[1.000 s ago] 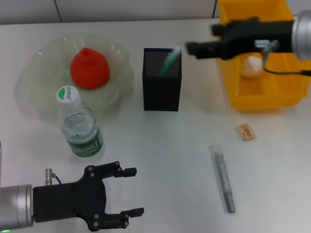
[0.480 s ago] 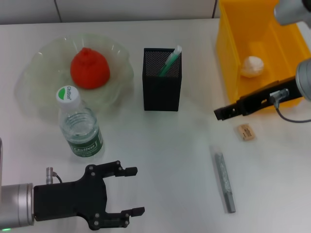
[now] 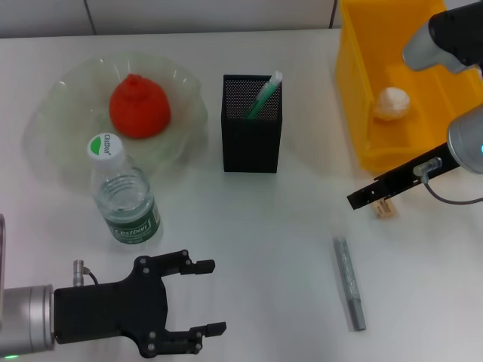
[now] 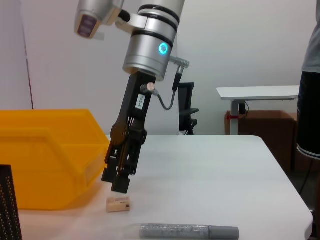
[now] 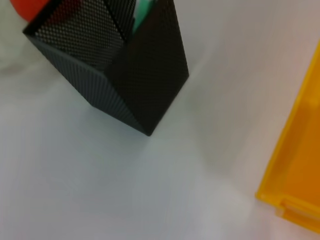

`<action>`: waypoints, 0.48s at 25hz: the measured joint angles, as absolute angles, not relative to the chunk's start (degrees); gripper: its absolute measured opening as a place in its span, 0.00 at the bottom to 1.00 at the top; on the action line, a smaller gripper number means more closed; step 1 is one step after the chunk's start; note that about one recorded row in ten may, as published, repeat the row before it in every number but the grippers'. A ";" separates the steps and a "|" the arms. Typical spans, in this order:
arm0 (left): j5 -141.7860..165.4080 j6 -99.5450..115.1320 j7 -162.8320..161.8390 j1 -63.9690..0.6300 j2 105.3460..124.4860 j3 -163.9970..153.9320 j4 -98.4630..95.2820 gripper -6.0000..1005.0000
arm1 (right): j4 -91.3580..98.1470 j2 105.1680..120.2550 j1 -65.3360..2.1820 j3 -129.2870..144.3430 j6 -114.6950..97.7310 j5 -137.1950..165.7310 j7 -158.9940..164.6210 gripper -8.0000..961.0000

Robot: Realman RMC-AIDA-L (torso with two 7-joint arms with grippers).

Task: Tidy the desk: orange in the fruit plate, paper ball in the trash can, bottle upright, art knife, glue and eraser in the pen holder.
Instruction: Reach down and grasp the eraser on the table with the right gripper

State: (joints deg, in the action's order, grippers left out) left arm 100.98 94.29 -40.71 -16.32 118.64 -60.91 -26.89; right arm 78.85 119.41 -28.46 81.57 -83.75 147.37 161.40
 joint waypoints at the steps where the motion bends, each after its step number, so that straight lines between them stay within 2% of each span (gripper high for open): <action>1: 100.98 94.30 -40.70 -16.34 118.65 -60.90 -26.89 0.77 | 77.63 119.44 -29.04 81.56 -83.42 148.79 161.59 0.85; 12: 100.98 94.26 -40.69 -16.43 118.74 -60.90 -26.79 0.77 | 71.97 119.49 -30.61 81.73 -81.13 150.30 162.29 0.85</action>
